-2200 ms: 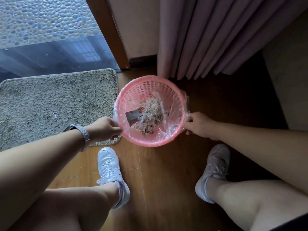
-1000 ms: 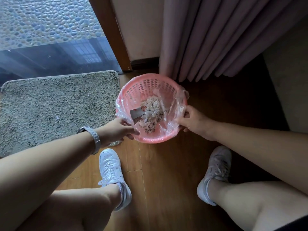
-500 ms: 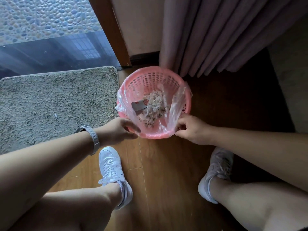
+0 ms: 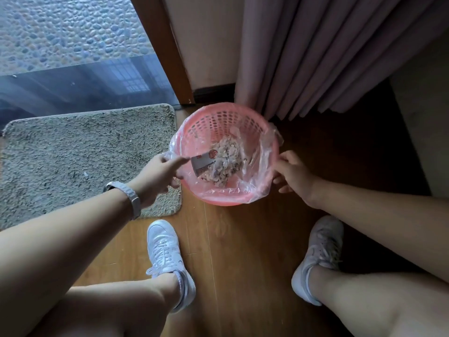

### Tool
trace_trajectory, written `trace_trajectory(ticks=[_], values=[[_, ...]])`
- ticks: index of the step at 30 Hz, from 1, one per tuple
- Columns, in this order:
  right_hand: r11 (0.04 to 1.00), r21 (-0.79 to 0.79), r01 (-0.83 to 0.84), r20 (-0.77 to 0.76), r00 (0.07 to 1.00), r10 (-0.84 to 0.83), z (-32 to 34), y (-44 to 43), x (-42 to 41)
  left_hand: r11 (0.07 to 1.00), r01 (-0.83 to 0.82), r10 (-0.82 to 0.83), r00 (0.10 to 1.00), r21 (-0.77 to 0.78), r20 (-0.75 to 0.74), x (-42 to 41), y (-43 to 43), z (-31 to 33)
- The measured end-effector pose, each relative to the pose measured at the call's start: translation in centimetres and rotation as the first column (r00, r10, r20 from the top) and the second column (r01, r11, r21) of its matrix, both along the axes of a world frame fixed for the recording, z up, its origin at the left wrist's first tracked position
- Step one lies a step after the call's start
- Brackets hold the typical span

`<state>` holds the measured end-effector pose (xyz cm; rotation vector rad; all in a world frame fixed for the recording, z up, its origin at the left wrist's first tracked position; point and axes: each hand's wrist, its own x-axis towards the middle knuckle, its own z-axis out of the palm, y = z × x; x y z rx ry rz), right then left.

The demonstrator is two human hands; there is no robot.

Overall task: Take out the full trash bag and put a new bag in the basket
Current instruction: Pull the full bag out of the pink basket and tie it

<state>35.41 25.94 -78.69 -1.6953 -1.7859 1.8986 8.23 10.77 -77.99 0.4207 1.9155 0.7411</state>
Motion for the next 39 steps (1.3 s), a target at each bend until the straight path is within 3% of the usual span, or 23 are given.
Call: trace_trajectory(ticks=[3, 7, 12, 17, 22, 26, 33, 36, 39], values=[[0.992, 0.113, 0.056, -0.019, 0.998, -0.054, -0.1, 1.6, -0.9, 0.994, -0.093, 0.083, 0.984, -0.060, -0.156, -1.5, 0.9, -0.6], [0.975, 0.182, 0.128, 0.003, 0.991, -0.131, -0.5, 3.2, -2.8, 0.988, -0.137, 0.122, 0.975, -0.069, -0.185, -1.9, 2.2, -1.2], [0.944, 0.325, 0.063, 0.080, 0.992, -0.094, -0.7, 3.9, -4.2, 0.971, -0.204, 0.232, 0.930, 0.125, -0.286, -1.5, 3.5, -0.6], [0.956, 0.293, -0.033, 0.136, 0.991, -0.008, -0.8, 3.5, -4.9, 0.968, 0.004, 0.100, 0.911, 0.253, -0.399, -0.3, 3.3, 0.2], [0.939, 0.310, -0.149, 0.298, 0.953, 0.053, -1.4, 3.5, -5.6, 0.900, -0.071, 0.199, 0.944, 0.430, -0.262, -0.2, 4.9, 1.9], [0.929, 0.352, -0.116, 0.270, 0.963, 0.018, -1.7, 3.7, -5.9, 0.847, -0.136, 0.285, 0.933, 0.514, -0.222, -0.6, 6.4, 3.5], [0.924, 0.316, -0.217, 0.286, 0.950, 0.126, -2.2, 3.7, -5.6, 0.831, 0.153, 0.060, 0.931, 0.535, -0.359, 0.9, 6.9, 5.3], [0.926, 0.358, -0.118, 0.158, 0.985, 0.065, -1.6, 3.8, -5.5, 0.816, 0.125, 0.123, 0.916, 0.565, -0.381, 1.4, 7.5, 6.0], [0.904, 0.427, -0.004, 0.014, 1.000, -0.002, -0.5, 3.7, -5.6, 0.834, -0.020, 0.254, 0.901, 0.551, -0.351, 1.1, 7.9, 6.3]])
